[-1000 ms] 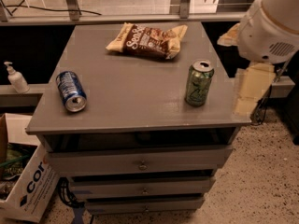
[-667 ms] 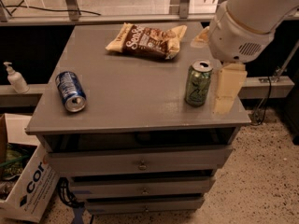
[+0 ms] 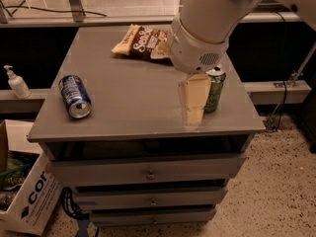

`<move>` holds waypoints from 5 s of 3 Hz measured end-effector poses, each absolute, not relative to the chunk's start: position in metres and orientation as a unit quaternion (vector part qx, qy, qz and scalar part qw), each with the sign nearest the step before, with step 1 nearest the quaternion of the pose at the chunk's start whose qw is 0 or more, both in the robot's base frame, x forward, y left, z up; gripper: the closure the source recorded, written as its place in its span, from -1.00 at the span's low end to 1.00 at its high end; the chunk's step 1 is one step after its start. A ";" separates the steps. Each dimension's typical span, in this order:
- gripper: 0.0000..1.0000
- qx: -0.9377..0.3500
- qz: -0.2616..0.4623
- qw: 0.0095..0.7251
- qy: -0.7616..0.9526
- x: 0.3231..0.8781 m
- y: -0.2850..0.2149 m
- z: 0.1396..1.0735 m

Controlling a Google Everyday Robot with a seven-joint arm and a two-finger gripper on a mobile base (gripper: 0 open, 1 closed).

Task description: Place pepsi can upright

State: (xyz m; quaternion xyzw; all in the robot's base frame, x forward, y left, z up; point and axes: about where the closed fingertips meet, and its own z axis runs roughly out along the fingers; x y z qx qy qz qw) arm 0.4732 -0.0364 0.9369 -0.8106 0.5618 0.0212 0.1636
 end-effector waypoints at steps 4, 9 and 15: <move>-1.00 -0.846 0.029 0.219 0.485 0.504 0.010 0.933; -1.00 -0.931 -0.109 0.240 0.255 0.603 0.116 0.945; -1.00 -0.985 -0.086 0.130 -0.073 0.571 0.207 0.861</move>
Offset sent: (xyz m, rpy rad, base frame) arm -0.0055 0.0362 -0.0065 0.0188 -0.0048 0.0951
